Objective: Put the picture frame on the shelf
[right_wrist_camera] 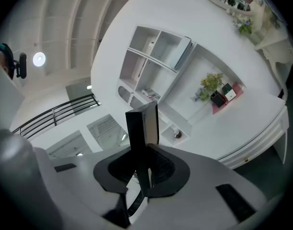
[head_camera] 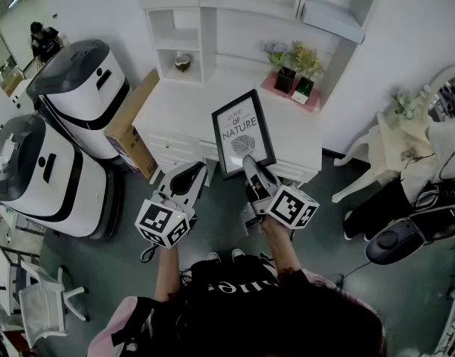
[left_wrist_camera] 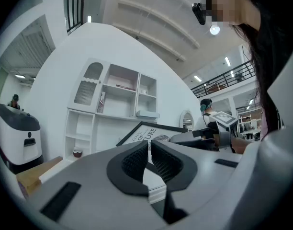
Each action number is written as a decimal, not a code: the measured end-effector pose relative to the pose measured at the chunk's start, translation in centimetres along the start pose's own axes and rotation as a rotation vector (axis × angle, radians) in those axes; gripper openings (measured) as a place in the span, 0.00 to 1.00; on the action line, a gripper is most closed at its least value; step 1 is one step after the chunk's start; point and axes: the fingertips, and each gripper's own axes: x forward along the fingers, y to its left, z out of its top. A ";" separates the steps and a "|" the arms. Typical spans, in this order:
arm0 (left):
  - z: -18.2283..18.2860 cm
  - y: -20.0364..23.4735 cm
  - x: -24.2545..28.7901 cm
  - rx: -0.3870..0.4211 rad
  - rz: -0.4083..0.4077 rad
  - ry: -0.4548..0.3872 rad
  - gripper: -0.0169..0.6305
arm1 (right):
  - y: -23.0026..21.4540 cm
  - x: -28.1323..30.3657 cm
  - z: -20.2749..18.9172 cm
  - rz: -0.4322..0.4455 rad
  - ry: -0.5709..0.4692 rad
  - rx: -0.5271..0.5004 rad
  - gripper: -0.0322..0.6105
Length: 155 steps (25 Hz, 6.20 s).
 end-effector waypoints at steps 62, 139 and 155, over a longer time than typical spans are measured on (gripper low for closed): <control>-2.0 23.4 24.0 0.028 -0.034 0.050 0.07 | -12.4 28.6 13.6 0.107 -0.020 0.093 0.18; 1.1 40.1 27.9 -0.039 -0.327 -0.023 0.07 | -12.7 53.7 35.3 -0.073 -0.240 0.224 0.42; 0.7 39.2 27.6 -0.040 -0.354 -0.006 0.07 | -13.2 51.1 32.7 -0.131 -0.215 0.071 0.43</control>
